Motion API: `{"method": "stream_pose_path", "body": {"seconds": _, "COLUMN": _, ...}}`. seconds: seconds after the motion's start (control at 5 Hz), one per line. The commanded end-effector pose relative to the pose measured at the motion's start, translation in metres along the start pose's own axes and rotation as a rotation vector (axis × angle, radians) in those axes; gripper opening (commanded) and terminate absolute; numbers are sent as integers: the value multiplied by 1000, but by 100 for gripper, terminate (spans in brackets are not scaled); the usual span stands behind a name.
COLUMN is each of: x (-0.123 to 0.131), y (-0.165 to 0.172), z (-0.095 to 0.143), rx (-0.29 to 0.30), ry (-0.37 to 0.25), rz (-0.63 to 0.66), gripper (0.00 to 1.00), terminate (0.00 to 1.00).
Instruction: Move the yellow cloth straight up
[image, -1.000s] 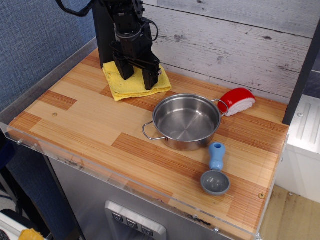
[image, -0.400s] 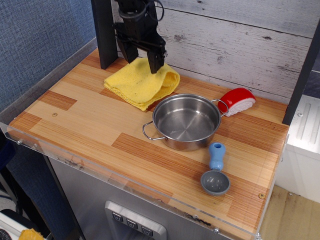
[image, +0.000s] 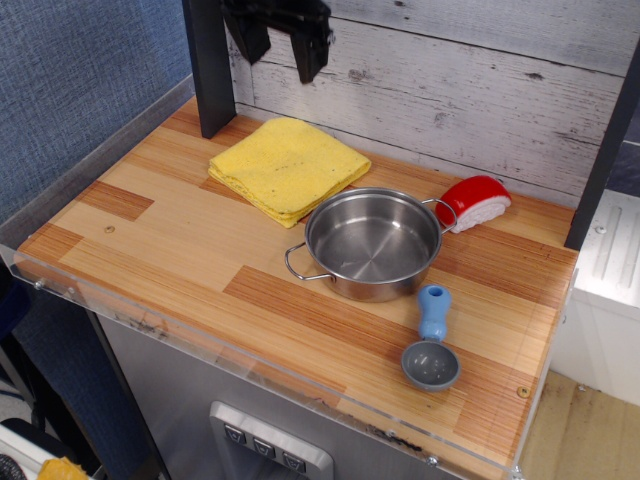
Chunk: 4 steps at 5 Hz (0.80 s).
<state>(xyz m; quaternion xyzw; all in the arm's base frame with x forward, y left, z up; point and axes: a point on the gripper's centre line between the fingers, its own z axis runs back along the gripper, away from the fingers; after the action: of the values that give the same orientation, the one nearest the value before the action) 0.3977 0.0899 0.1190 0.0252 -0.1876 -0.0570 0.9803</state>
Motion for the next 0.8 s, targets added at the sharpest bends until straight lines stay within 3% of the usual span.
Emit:
{"method": "stream_pose_path", "body": {"seconds": 0.0, "x": 17, "y": 1, "z": 93, "rx": 44, "ry": -165, "rz": 63, "gripper": 100, "terminate": 0}}
{"method": "stream_pose_path", "body": {"seconds": 0.2, "x": 13, "y": 0, "z": 105, "rx": 37, "ry": -162, "rz": 77, "gripper": 100, "terminate": 0}}
{"method": "stream_pose_path", "body": {"seconds": 0.6, "x": 13, "y": 0, "z": 105, "rx": 37, "ry": -162, "rz": 77, "gripper": 100, "terminate": 0}}
